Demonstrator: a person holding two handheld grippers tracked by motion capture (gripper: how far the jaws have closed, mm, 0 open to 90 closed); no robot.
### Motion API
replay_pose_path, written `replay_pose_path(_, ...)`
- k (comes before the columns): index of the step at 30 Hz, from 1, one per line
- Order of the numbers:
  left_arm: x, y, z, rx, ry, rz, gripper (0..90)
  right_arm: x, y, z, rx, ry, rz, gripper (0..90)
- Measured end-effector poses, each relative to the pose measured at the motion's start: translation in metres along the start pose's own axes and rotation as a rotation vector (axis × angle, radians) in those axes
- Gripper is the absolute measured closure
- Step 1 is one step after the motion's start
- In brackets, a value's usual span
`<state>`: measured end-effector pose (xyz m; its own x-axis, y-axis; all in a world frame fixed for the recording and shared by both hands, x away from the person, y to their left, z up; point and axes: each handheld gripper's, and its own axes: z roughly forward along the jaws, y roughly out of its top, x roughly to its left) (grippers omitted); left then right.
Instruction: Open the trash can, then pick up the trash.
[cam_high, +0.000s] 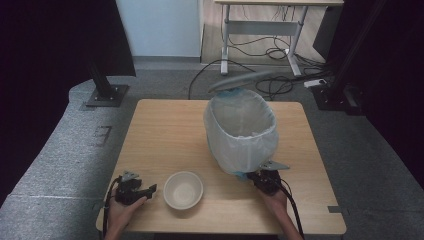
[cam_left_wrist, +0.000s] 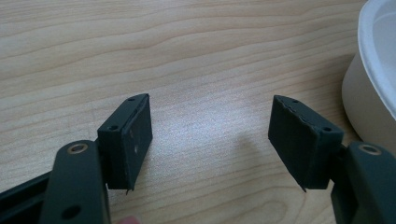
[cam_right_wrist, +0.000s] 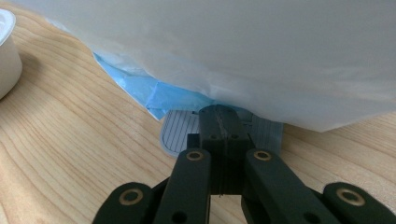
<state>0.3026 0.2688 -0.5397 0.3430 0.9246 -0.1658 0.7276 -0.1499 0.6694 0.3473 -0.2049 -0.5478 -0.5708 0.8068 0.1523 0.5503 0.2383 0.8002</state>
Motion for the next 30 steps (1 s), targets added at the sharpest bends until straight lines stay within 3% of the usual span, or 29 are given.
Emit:
replay_pose_path(22,0.0,0.0,-0.001,-0.001,-0.009,-0.007,30.4,0.0,-0.001,0.0,-0.005,0.004,-0.001,89.6)
replay_pose_path(26,-0.001,0.005,-0.009,-0.062,-0.042,-0.046,30.6,0.0,-0.001,0.0,-0.005,0.004,-0.001,89.5)
replay_pose_path(30,-0.003,0.008,-0.013,-0.083,-0.056,-0.043,31.3,-0.001,-0.001,0.0,-0.006,0.006,0.0,89.5)
